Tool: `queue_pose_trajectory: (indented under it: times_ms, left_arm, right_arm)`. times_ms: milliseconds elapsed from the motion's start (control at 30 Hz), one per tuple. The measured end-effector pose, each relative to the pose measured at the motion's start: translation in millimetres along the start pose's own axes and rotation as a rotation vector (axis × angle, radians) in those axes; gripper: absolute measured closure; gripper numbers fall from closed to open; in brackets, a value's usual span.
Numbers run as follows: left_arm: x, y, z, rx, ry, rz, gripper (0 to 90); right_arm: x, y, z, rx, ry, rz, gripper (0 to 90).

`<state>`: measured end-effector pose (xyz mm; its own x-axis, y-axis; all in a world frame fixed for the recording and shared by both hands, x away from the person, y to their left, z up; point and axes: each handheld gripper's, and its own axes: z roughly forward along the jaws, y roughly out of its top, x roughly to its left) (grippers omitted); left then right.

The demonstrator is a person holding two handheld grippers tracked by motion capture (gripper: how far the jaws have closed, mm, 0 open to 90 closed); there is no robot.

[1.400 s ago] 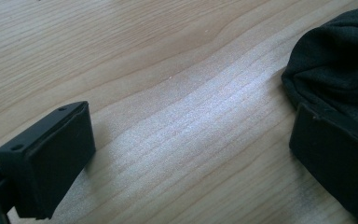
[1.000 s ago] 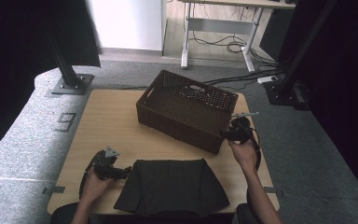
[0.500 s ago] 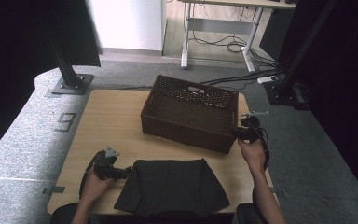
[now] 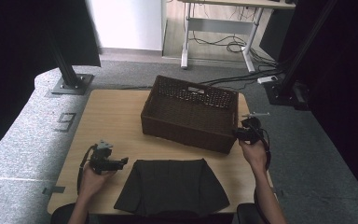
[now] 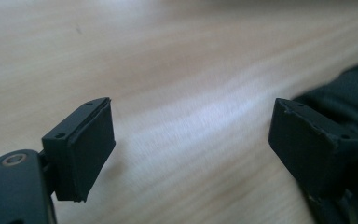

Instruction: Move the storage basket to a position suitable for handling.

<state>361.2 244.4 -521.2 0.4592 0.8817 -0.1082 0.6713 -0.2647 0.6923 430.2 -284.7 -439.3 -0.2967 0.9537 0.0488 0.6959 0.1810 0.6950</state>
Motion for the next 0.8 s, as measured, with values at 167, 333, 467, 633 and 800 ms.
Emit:
queue_pose_trajectory:
  times_ms: [167,333,467,633,800]
  left_arm:
    - [1.9,20.5,-3.3,-0.025,0.023,0.024,16.7]
    - [0.7,58.1,-4.4,-0.06,0.053,0.08,20.5]
    - [-0.6,84.6,-4.5,-0.085,0.076,0.11,22.4]
    - [0.6,114.9,-5.1,-0.128,0.081,0.116,29.1]
    - [-0.4,134.1,0.7,-0.134,0.079,0.119,34.6]
  right_arm:
    - [3.3,-1.1,-0.8,-0.001,0.007,-0.009,67.8]
    - [8.4,-2.2,-1.2,-0.002,0.018,-0.023,67.5]
    - [12.6,-2.2,-0.8,-0.003,0.028,-0.033,67.4]
    - [17.4,-2.3,-0.3,-0.005,0.044,-0.047,67.5]
    - [21.9,-2.3,0.4,-0.007,0.058,-0.057,67.4]
